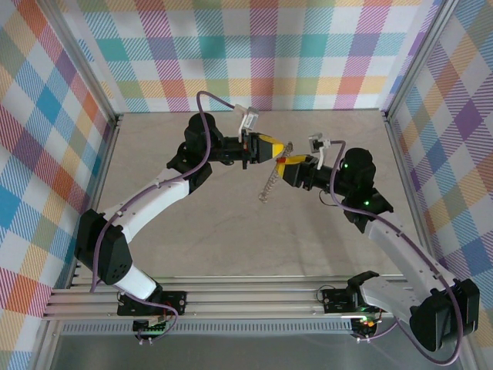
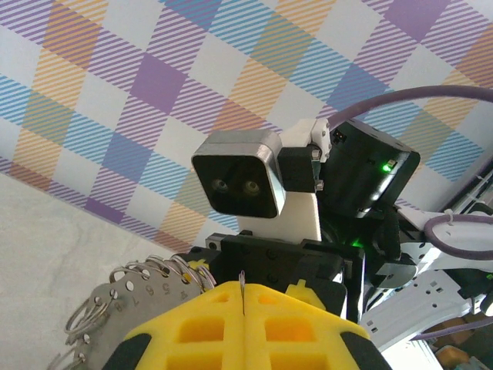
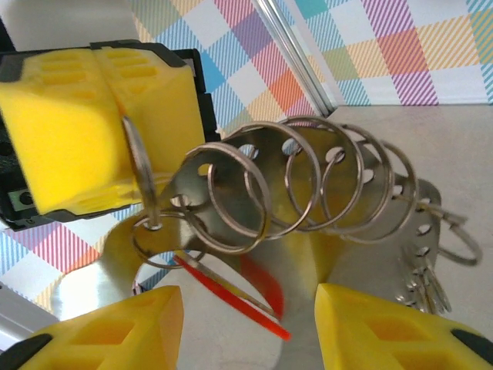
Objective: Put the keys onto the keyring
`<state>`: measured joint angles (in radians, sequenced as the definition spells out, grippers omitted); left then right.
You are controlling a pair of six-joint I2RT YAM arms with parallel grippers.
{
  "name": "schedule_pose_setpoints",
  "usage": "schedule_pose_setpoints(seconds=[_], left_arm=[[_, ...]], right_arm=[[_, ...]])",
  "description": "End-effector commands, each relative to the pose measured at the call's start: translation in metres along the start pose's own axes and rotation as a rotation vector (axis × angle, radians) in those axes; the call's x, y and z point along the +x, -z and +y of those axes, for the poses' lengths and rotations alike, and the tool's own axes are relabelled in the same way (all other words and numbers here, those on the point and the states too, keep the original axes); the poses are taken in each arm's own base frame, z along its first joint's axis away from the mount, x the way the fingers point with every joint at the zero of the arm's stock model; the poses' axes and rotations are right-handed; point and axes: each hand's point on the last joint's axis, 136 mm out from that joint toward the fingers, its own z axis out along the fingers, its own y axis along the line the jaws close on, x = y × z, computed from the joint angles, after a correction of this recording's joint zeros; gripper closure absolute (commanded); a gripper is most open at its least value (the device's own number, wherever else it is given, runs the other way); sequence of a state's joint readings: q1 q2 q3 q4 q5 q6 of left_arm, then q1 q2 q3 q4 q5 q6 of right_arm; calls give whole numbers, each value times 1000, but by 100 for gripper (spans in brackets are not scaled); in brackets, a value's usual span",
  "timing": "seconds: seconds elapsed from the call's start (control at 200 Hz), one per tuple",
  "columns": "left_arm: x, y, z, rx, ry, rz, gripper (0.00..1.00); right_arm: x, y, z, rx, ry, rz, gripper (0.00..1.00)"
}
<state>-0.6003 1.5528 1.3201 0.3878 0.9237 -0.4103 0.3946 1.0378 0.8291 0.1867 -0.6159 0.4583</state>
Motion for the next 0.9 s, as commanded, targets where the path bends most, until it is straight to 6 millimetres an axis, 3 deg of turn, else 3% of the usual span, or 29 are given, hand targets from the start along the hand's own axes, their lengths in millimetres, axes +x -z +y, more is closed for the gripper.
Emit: schedule_pose_setpoints(seconds=[0.0, 0.365, 0.465, 0.665, 0.895], left_arm=[[-25, 6, -20, 29, -77, -48, 100], [-24, 6, -19, 25, -74, -52, 100], [-24, 5, -18, 25, -71, -51, 100], [-23, 5, -16, 21, -67, -52, 100], [-24, 9, -13, 5, -65, -58, 100]], right_arm=[[-19, -1, 11, -19, 65, -49, 52], [-24, -6, 17, -46, 75, -59, 65], [-24, -7, 20, -56, 77, -61, 74], [-24, -5, 19, -47, 75, -61, 100], [-19, 3, 13, 30, 70, -39, 100]])
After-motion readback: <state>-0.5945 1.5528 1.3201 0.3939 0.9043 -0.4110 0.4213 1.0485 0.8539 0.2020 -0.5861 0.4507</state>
